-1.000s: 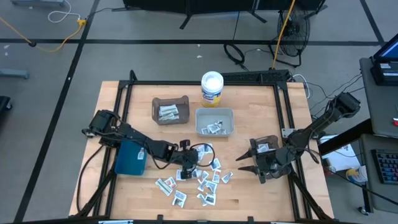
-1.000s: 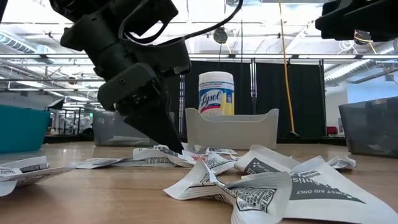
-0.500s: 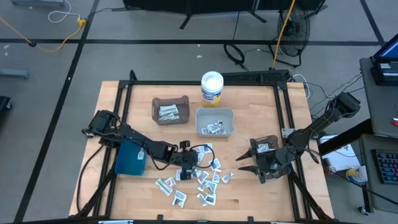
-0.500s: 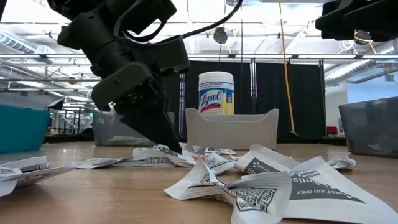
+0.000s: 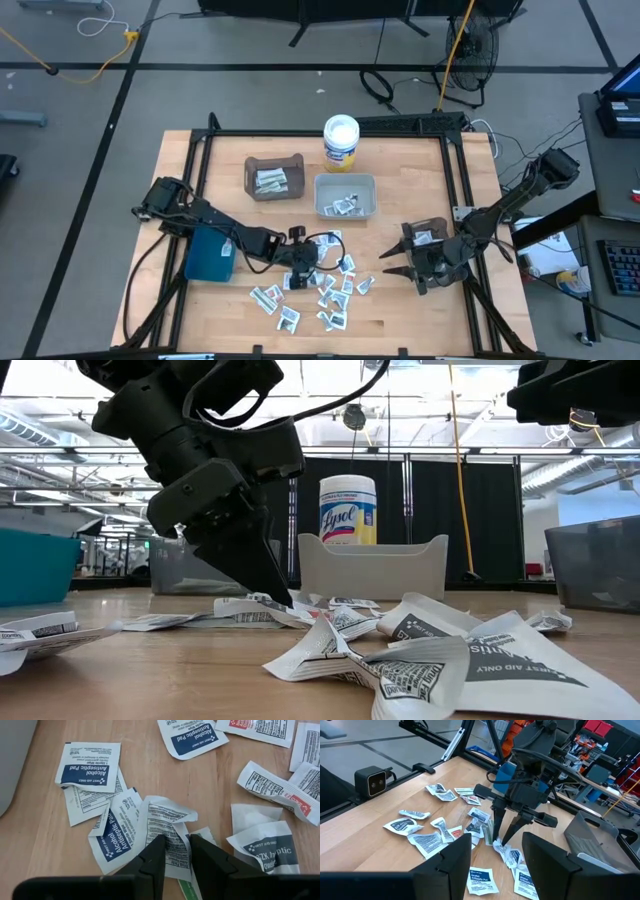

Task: Pick & Place First Aid Supplies
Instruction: Put the gray towelette pack into the gray bin

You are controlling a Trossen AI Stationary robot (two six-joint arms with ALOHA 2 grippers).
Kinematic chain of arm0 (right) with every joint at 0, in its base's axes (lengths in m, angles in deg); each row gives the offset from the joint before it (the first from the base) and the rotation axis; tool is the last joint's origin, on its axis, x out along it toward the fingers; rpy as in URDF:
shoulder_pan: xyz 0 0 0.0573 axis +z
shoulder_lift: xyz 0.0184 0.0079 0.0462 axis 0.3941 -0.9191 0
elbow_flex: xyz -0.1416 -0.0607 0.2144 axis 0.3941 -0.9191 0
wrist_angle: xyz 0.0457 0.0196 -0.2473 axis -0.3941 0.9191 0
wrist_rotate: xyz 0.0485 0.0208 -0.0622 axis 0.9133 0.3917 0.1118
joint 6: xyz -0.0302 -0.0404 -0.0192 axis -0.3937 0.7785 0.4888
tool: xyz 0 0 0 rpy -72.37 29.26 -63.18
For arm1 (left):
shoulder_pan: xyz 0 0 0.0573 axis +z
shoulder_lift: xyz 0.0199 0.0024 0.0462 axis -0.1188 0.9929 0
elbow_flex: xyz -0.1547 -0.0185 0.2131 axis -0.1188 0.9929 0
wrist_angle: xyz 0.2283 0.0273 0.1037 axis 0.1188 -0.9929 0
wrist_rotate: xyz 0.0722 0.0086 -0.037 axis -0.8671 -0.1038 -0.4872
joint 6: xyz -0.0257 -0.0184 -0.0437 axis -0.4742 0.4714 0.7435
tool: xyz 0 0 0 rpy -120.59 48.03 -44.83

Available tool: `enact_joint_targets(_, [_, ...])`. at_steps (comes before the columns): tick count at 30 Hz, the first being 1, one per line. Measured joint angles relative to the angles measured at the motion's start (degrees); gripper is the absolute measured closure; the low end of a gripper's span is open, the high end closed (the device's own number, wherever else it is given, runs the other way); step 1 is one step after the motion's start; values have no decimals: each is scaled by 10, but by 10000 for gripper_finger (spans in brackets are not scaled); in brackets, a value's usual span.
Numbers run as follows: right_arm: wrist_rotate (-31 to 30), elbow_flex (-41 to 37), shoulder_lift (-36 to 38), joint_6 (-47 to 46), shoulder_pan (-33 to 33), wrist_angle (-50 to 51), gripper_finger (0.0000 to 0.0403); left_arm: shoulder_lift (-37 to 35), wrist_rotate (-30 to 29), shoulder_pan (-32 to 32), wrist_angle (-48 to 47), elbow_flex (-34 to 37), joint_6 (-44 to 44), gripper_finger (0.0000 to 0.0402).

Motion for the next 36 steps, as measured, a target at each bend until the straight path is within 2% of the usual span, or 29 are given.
enact_joint_targets(15, [0,0,0,0,0,0,232,-21,34,-3,36,0,-2,309])
enact_joint_targets(22, [0,0,0,0,0,0,232,-61,35,-10,47,-1,-38,309])
enact_joint_targets(27, [1,0,0,-2,0,0,232,-43,28,-11,36,-1,-72,306])
enact_joint_targets(30, [1,0,0,-8,0,0,232,-27,44,-3,54,1,-77,284])
enact_joint_targets(36, [2,0,0,-11,0,0,232,-9,63,16,74,-1,-79,209])
